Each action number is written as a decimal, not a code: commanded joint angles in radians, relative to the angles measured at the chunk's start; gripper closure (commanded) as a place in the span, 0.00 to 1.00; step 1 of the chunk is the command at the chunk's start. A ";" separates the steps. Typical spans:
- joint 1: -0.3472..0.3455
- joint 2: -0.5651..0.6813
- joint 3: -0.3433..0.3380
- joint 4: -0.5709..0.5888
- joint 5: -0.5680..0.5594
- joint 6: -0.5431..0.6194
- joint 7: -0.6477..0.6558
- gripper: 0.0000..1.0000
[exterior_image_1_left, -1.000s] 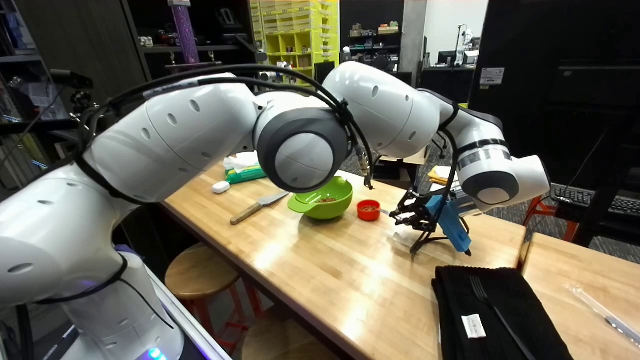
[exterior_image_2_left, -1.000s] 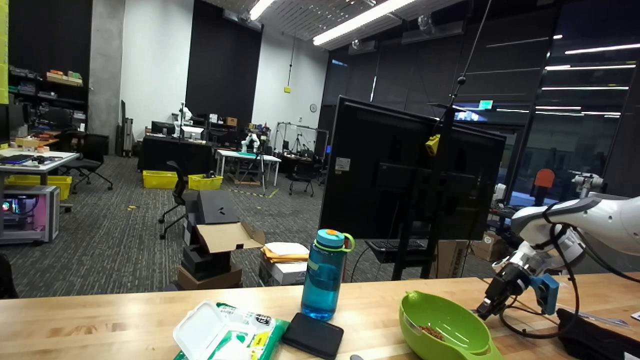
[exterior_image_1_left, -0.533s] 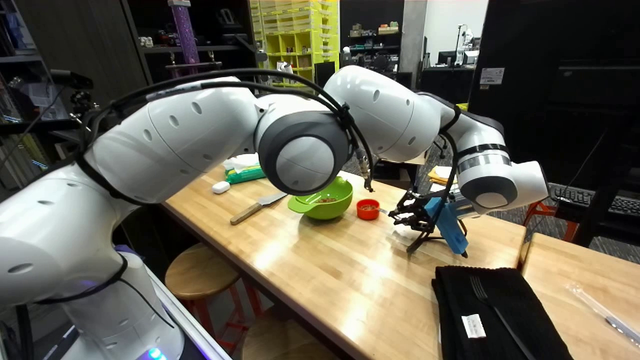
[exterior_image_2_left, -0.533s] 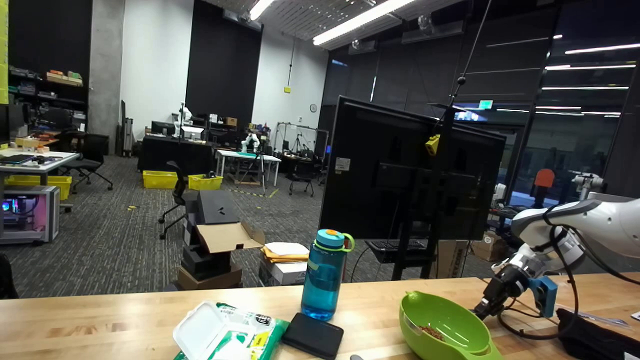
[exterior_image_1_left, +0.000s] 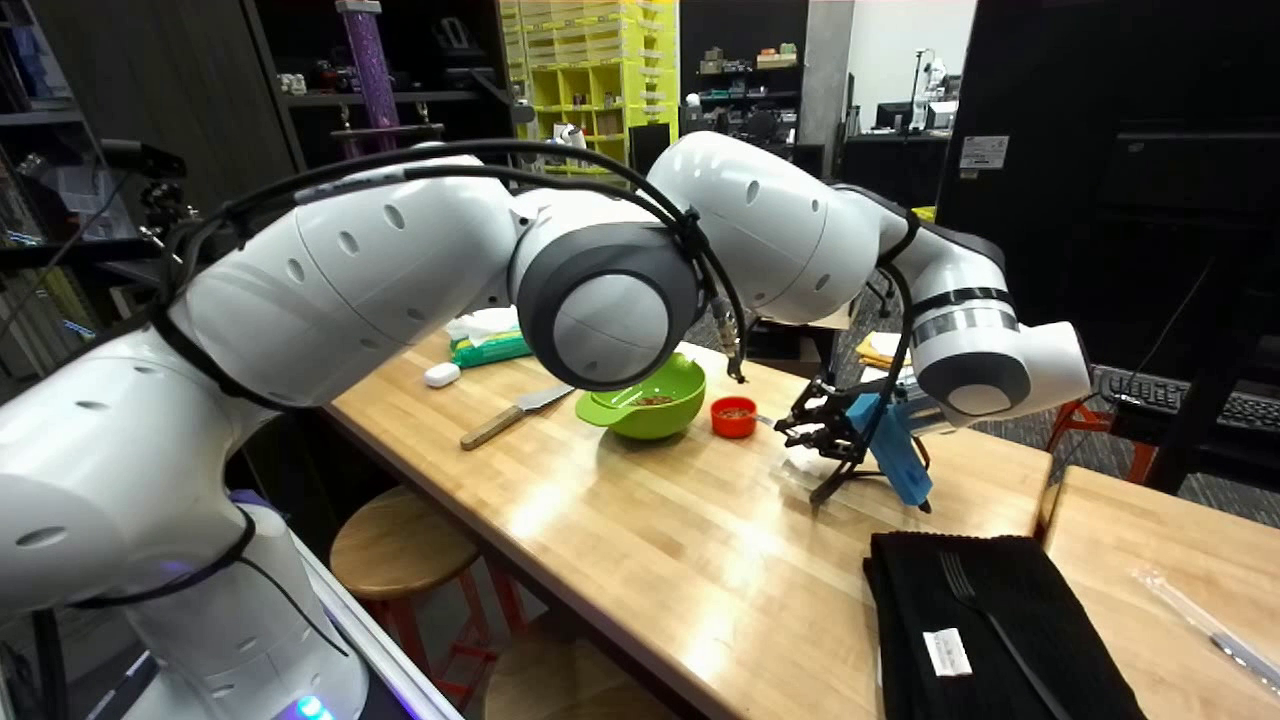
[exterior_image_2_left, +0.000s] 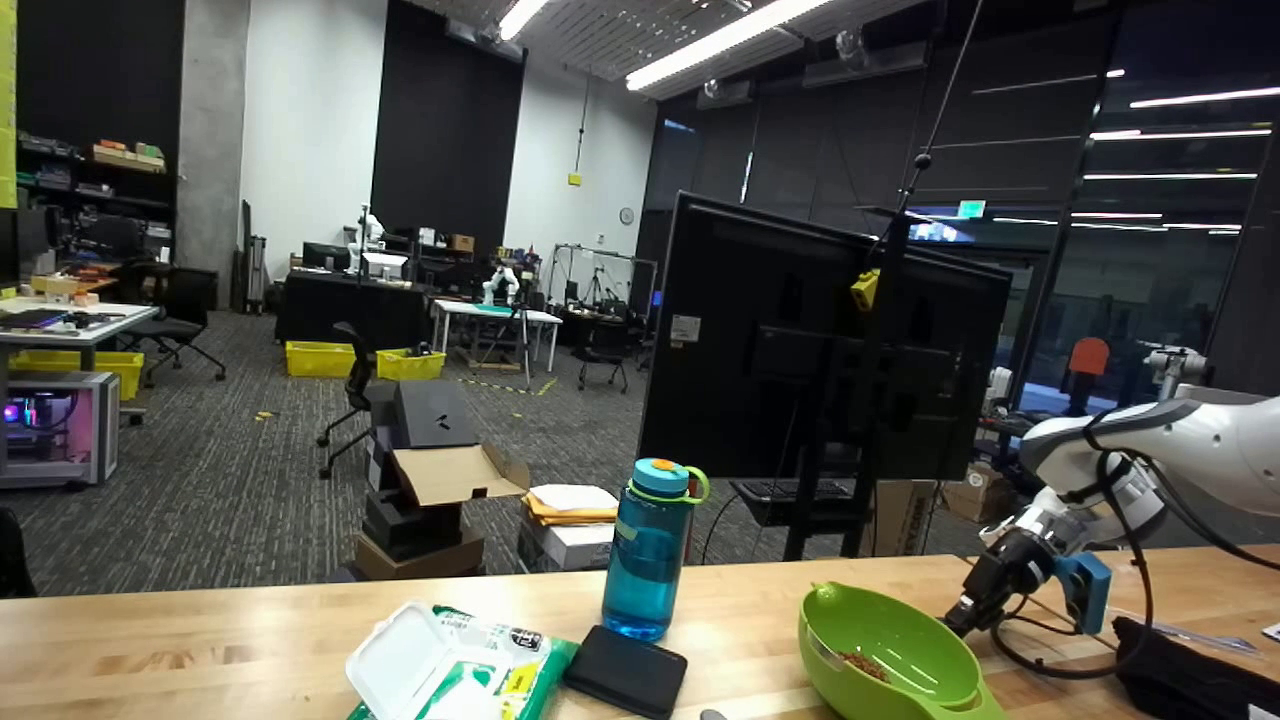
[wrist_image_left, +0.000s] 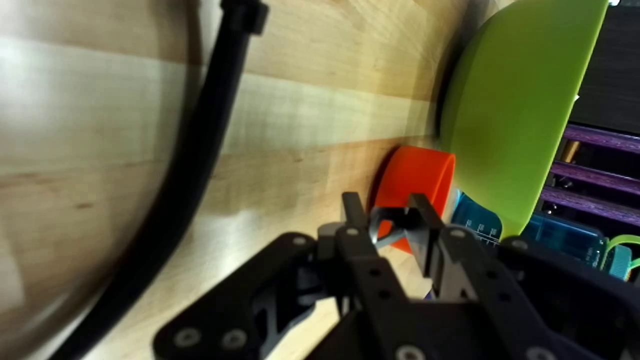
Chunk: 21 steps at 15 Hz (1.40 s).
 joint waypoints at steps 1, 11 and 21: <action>0.000 -0.024 0.013 -0.036 0.010 -0.002 -0.018 0.93; -0.007 -0.043 0.024 -0.053 0.011 -0.010 -0.044 0.93; -0.011 -0.081 0.028 -0.095 0.019 -0.013 -0.080 0.93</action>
